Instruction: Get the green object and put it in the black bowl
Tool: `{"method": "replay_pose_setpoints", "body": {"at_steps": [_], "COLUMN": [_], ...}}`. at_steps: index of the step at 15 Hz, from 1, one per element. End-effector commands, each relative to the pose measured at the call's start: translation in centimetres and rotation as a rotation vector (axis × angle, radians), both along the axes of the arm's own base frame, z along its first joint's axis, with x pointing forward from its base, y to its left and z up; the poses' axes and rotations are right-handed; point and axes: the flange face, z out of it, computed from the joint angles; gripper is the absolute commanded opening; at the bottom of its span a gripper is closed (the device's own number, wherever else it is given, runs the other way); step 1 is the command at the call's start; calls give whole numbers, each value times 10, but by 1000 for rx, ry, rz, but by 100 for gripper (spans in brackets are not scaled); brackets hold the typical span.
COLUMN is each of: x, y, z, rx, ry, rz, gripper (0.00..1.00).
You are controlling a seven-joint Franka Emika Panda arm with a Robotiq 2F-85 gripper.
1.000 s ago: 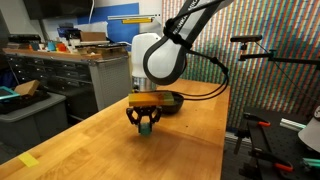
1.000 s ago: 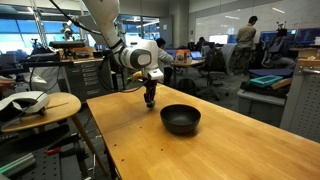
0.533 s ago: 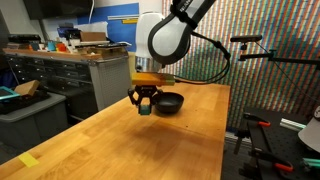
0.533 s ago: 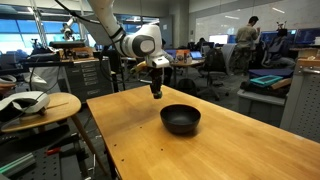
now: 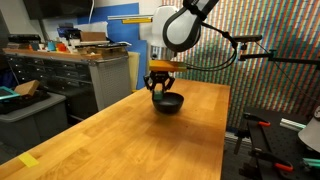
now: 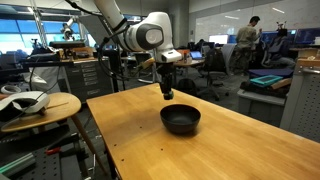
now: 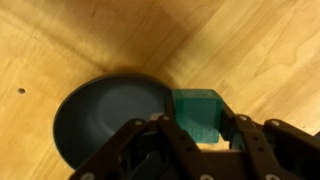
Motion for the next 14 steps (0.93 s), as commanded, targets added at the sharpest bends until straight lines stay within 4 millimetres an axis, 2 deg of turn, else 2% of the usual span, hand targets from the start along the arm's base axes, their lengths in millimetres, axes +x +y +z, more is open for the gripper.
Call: {"method": "replay_pose_setpoints", "body": {"at_steps": [1, 6, 11, 12, 14], "x": [-4, -3, -4, -4, -6], "y": [-33, -64, -76, -76, -75], "z": [2, -18, -42, -46, -49], "rx": [-22, -24, -29, -32, -31], "ry": [1, 17, 42, 46, 49], "rz": [-4, -31, -36, -35, -34], "gripper": [17, 17, 17, 64, 75]}}
